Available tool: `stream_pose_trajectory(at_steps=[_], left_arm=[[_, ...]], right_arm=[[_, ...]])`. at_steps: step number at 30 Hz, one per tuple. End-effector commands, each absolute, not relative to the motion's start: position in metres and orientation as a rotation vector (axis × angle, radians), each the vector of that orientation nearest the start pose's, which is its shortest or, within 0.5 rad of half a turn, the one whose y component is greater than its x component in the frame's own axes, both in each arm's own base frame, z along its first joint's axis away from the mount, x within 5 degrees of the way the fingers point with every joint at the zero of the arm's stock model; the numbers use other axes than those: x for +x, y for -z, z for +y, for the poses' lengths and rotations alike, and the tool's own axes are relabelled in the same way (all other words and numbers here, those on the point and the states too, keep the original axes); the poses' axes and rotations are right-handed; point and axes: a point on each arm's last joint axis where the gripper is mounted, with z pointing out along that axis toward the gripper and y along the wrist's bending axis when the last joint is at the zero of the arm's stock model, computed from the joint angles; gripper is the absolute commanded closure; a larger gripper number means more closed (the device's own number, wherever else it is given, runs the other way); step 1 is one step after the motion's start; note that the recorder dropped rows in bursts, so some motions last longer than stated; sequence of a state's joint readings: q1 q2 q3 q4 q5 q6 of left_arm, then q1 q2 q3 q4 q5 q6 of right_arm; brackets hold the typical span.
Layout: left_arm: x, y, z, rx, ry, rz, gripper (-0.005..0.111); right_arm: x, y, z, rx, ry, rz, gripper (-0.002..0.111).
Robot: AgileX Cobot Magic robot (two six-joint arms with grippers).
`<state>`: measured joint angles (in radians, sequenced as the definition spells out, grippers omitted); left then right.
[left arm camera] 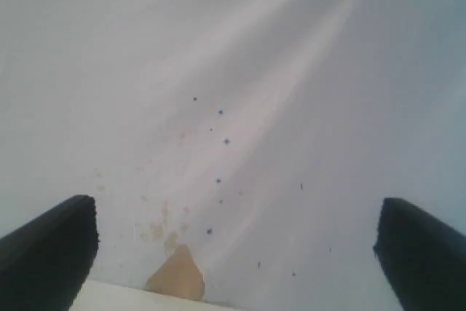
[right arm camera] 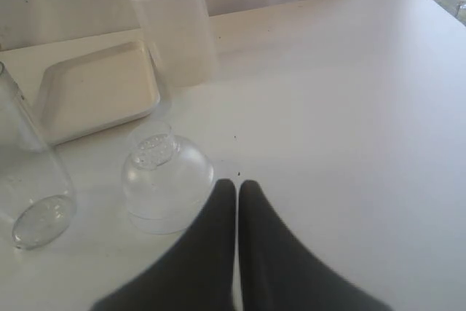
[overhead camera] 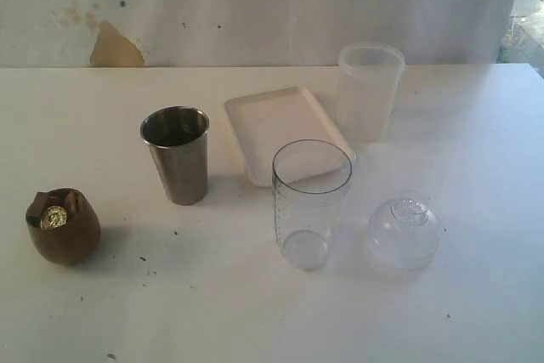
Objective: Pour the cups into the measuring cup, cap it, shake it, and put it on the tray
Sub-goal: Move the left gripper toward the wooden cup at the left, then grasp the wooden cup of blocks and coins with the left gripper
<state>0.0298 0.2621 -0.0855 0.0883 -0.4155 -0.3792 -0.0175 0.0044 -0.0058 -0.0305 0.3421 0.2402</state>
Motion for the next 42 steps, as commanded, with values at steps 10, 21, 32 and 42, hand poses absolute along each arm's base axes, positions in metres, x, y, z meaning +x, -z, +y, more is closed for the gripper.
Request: stream_pose_trajectory(at_steps=[10,21,32,42], left_arm=[[0.138,-0.210,-0.030,0.177,0.377,1.781,0.002],[0.167,-0.154,-0.031,0.253,0.385,2.050,0.002],[0.183,-0.129,-0.028,0.235,0.353,2.056,0.002],[0.198,-0.110,-0.029,0.264,0.353,2.021,0.002]], right_arm=[[0.054,-0.183,-0.002,0.213,-0.119,1.812,0.107],[0.054,-0.183,-0.002,0.213,-0.119,1.812,0.107],[0.054,-0.183,-0.002,0.213,-0.119,1.812,0.107],[0.054,-0.183,-0.002,0.213,-0.119,1.812,0.107]])
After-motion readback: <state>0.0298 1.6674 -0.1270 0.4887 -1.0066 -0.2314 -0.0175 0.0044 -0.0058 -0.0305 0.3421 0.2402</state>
